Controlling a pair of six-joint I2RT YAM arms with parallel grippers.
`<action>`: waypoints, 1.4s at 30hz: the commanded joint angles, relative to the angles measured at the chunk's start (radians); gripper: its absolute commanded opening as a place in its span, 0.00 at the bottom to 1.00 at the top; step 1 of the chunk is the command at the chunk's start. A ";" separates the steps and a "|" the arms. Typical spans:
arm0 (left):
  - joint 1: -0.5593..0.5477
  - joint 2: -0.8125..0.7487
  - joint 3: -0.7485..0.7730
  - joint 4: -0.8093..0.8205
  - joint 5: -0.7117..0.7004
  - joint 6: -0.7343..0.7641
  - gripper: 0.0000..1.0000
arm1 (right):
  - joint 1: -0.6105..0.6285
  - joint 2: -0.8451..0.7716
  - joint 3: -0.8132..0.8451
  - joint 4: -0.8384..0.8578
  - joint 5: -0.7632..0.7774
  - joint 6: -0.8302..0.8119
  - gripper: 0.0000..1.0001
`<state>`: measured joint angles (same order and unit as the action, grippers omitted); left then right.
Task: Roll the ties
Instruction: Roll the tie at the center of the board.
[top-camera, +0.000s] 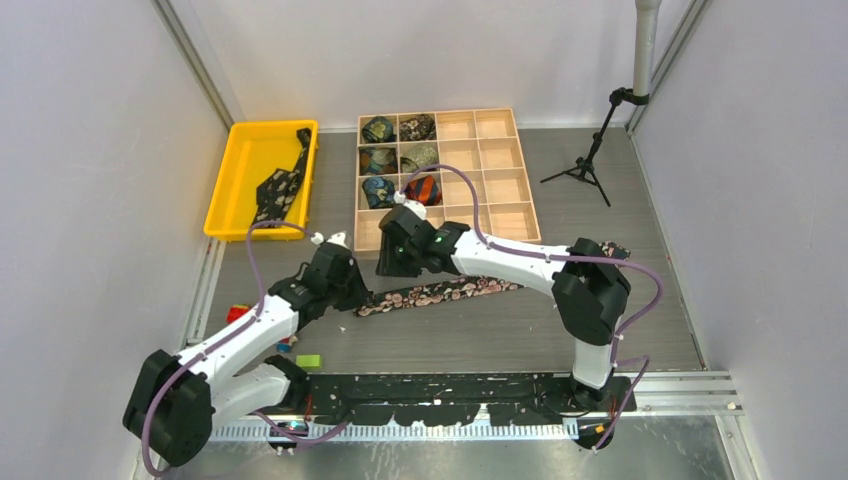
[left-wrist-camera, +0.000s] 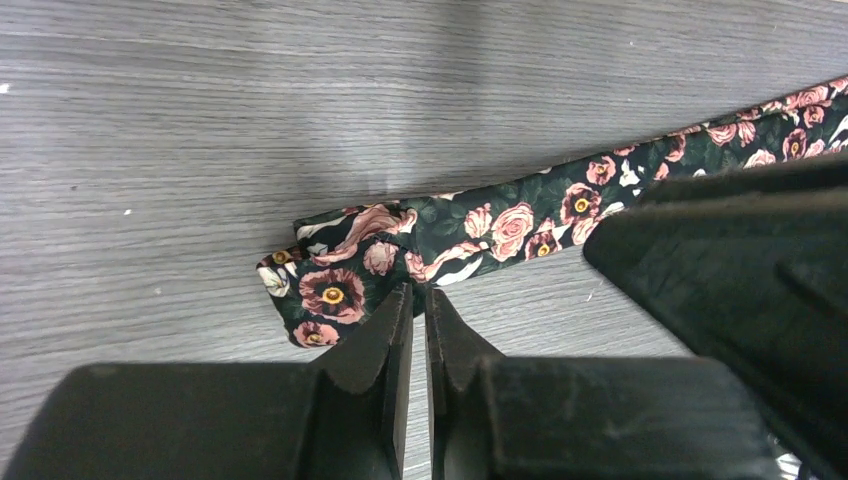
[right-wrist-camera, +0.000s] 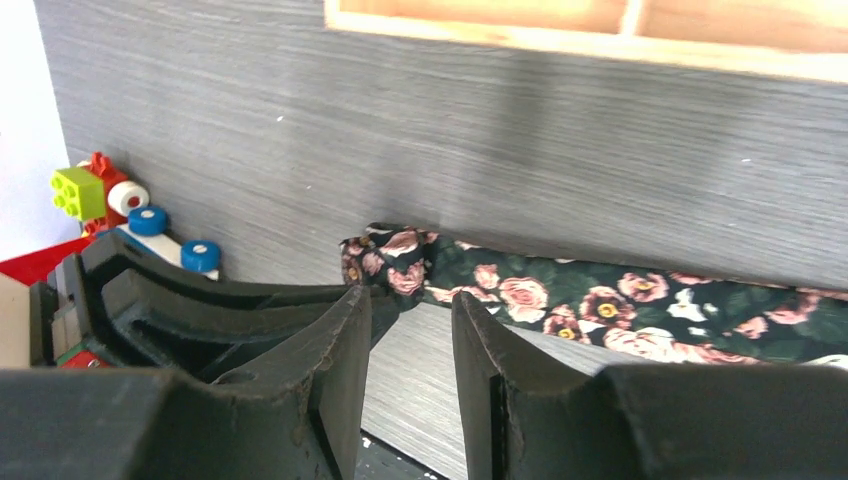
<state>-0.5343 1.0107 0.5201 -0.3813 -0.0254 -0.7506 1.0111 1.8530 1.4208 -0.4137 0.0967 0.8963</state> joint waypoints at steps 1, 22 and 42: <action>0.005 0.033 -0.014 0.117 0.065 -0.003 0.11 | -0.033 -0.072 -0.030 0.006 -0.061 0.001 0.41; 0.007 0.095 -0.076 0.244 0.123 0.052 0.00 | -0.042 0.096 0.001 0.087 -0.350 -0.012 0.38; 0.007 -0.006 -0.076 0.210 0.192 0.099 0.00 | -0.061 0.221 -0.010 0.189 -0.463 -0.025 0.29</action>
<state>-0.5213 1.0393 0.4191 -0.2329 0.0803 -0.6498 0.9493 2.0602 1.3876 -0.3412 -0.3355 0.8669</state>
